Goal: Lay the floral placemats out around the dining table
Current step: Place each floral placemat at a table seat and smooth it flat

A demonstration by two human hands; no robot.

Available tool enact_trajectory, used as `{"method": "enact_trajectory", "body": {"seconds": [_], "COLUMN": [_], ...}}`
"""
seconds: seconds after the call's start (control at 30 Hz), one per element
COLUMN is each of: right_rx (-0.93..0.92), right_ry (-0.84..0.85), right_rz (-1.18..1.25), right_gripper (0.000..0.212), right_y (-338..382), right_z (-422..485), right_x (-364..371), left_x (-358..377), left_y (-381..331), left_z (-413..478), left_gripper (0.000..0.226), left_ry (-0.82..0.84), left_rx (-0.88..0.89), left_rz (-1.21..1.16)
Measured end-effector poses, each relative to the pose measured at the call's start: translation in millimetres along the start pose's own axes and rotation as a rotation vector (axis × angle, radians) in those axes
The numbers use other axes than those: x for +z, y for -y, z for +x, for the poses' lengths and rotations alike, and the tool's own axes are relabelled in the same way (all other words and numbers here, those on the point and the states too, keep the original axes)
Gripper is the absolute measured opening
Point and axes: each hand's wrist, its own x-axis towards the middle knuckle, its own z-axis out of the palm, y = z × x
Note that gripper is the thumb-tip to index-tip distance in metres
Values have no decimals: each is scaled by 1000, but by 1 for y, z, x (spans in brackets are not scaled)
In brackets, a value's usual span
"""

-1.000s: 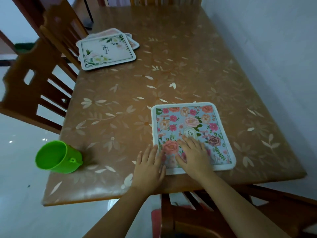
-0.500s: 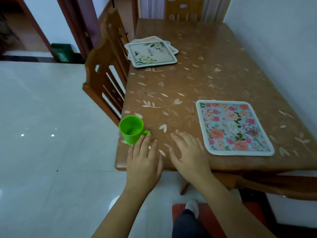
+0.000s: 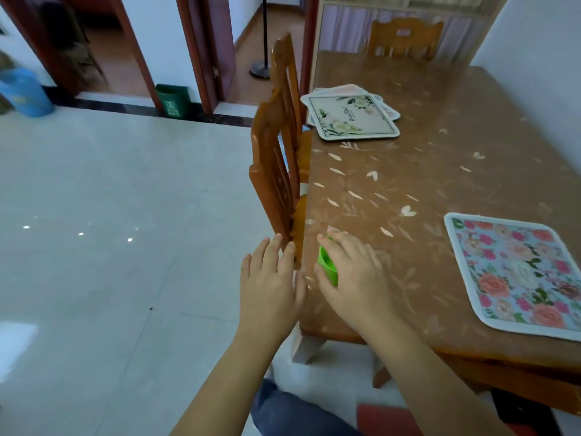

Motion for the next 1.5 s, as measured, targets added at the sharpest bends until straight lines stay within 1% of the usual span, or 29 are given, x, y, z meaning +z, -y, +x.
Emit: {"method": "enact_trajectory", "body": {"seconds": [0.13,0.27,0.4,0.63,0.73,0.97,1.07,1.17,1.33,1.5], "right_rx": [43,109,166,223,266,308,333,367,467,562], "right_ry": [-21,-70,-125,-211,-209,-281,-363,-416,-480,-498], "right_rz": [38,80,62,-12,-51,-103,-121,-175,-251,-291], "right_gripper": [42,42,42,39,40,40,40,41,41,37], "right_y": [18,30,36,39,38,51,66,76,70,46], "right_z": [57,120,176,234,256,339,387,427,465,487], "right_x": [19,24,25,33,43,67,75,82,88,90], "left_x": [-2,-6,-3,18,27,49,56,61,78,105], "left_y": [42,85,114,147,160,205,228,244,253,240], "left_z": [50,120,183,248,281,359,400,442,495,537], "left_gripper": [37,37,41,39,36,38,40,41,40,42], "left_ry": [-18,-1,29,29,27,97,140,203,280,341], "left_rx": [56,129,183,200,205,316,406,460,594,701], "left_rz": [17,67,88,-35,-90,-170,-162,-173,-250,-291]}}
